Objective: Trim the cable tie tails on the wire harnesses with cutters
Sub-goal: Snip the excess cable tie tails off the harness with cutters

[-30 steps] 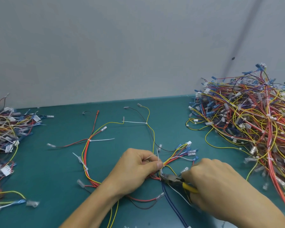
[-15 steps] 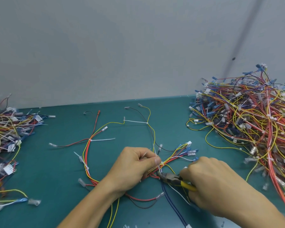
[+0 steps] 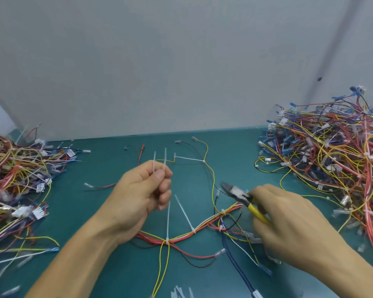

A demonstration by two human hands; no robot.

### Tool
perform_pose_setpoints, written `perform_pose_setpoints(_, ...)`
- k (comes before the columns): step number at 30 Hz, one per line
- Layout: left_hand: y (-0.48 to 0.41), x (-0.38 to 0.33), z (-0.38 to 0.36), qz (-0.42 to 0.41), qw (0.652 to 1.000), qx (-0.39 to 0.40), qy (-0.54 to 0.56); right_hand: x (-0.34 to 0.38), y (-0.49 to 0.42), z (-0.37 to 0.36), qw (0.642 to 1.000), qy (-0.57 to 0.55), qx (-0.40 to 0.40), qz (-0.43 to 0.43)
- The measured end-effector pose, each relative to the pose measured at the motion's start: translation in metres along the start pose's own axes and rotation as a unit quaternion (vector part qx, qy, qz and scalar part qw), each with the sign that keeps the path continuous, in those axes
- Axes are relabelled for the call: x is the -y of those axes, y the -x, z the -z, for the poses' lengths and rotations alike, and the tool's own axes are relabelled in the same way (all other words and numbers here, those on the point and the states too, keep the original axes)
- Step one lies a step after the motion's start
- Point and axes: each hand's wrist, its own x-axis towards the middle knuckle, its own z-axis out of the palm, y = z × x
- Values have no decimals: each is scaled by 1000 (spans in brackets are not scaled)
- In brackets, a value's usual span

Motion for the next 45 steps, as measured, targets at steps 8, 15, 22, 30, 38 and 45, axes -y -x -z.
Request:
perform_pose_setpoints(8,29,43,11,-98,874,41,-475,36,-24,4,979,-200,14,27)
perform_pose_setpoints(15,24,59,16,-154,778,56,-607,66,-48,-41,971,-173,147,78)
perform_pose_setpoints(22,23,62,18,-182,794,71,-575,64,-49,-56,976,-167,115,81)
perform_pose_setpoints(30,22,54,18,-192,799,105,-560,56,-49,-50,971,-143,142,132)
perform_pose_setpoints(38,25,49,17,-180,797,124,-562,50,-48,-49,975,-83,146,148)
perform_pose_setpoints(45,25,49,16,-161,793,127,-573,54,-45,-53,981,-34,124,144)
